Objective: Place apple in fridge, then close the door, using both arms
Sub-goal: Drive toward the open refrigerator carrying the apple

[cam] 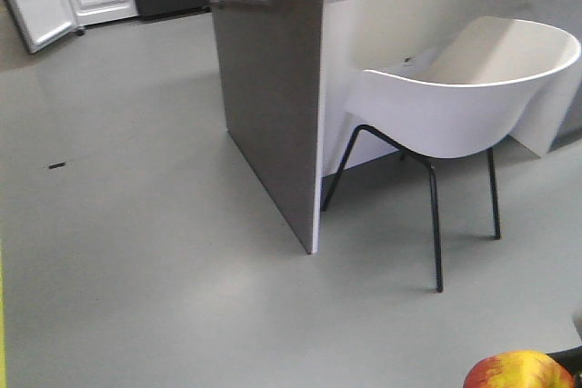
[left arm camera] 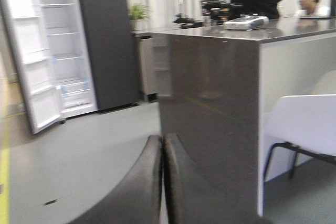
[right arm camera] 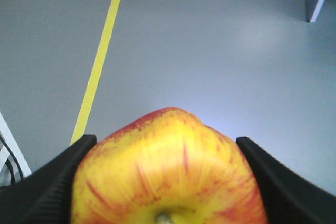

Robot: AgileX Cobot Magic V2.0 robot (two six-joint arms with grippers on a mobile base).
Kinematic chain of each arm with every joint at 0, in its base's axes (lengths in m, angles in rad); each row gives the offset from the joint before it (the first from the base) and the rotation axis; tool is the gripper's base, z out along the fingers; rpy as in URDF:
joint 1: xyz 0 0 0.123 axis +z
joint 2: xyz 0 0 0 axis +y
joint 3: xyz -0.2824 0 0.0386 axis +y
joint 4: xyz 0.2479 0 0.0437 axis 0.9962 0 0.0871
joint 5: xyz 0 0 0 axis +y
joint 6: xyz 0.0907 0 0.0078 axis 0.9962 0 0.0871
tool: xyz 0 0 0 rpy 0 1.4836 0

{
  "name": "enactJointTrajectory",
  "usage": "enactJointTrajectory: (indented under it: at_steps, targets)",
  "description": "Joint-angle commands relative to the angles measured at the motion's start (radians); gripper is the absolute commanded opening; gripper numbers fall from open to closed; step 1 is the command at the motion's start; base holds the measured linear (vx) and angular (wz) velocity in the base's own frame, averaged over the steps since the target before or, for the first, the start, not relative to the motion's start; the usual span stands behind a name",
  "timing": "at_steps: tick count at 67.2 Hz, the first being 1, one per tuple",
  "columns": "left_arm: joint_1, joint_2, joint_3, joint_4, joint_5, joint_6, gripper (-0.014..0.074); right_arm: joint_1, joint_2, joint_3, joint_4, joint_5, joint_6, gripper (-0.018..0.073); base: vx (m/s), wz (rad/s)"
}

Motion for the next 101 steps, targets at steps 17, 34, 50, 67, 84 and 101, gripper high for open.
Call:
enactJointTrajectory:
  at_steps: [17,34,50,67,84,101]
  targets:
    - [-0.001,-0.015,-0.017,-0.009,-0.071,0.000,-0.0006,0.000,0.001,-0.028,0.031,-0.046,-0.004,0.0024,0.00,0.62]
    - [-0.001,-0.015,-0.017,-0.009,-0.071,0.000,-0.0006,0.000,0.001,-0.028,0.031,-0.046,-0.004,0.0024,0.01,0.55]
    - [-0.001,-0.015,-0.017,-0.009,-0.071,0.000,-0.0006,0.000,0.001,-0.028,0.030,-0.046,-0.004,0.0024,0.05,0.35]
    - [-0.001,-0.015,-0.017,-0.009,-0.071,0.000,-0.0006,0.000,0.001,-0.028,0.030,-0.046,-0.004,0.0024,0.08,0.27]
    - [-0.001,-0.015,-0.017,-0.009,-0.071,0.000,-0.0006,0.000,0.001,-0.028,0.030,-0.046,-0.004,0.0024,0.11,0.24]
    - [-0.001,-0.015,-0.017,-0.009,-0.071,0.000,-0.0006,0.000,0.001,-0.028,0.030,-0.046,-0.004,0.0024,0.15,0.12]
